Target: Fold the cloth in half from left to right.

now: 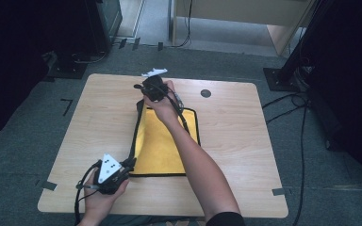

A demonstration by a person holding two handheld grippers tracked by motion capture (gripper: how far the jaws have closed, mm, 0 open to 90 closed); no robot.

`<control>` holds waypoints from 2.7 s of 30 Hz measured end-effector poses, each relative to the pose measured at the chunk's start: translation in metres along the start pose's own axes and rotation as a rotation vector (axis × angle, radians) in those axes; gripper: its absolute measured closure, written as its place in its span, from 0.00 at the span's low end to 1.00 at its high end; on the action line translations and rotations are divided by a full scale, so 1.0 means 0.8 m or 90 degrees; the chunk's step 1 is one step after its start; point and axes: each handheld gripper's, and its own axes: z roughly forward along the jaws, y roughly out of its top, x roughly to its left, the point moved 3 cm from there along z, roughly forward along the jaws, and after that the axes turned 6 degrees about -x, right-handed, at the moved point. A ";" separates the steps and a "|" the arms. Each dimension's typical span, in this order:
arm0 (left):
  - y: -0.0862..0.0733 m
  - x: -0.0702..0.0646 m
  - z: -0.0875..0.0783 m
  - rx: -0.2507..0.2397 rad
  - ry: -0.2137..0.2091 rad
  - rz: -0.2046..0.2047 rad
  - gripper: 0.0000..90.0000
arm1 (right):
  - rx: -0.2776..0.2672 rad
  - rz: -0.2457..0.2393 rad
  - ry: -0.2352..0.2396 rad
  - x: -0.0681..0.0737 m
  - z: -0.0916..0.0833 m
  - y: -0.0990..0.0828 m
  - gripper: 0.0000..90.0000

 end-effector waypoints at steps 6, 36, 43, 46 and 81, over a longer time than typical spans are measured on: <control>0.010 -0.040 0.034 0.011 -0.038 0.040 0.95 | 0.008 -0.004 -0.042 -0.045 -0.035 -0.031 0.97; 0.015 -0.117 0.131 0.048 -0.081 0.067 0.94 | 0.034 -0.004 -0.135 -0.131 -0.048 -0.098 0.97; -0.002 -0.135 0.158 0.081 -0.195 0.003 0.77 | 0.086 0.015 -0.184 -0.164 -0.042 -0.137 0.93; 0.002 -0.131 0.143 0.065 -0.215 0.015 0.70 | 0.089 0.035 -0.184 -0.175 -0.045 -0.152 0.81; -0.055 -0.033 0.073 0.122 -0.123 0.052 0.64 | 0.037 0.108 -0.055 -0.012 -0.254 -0.286 0.73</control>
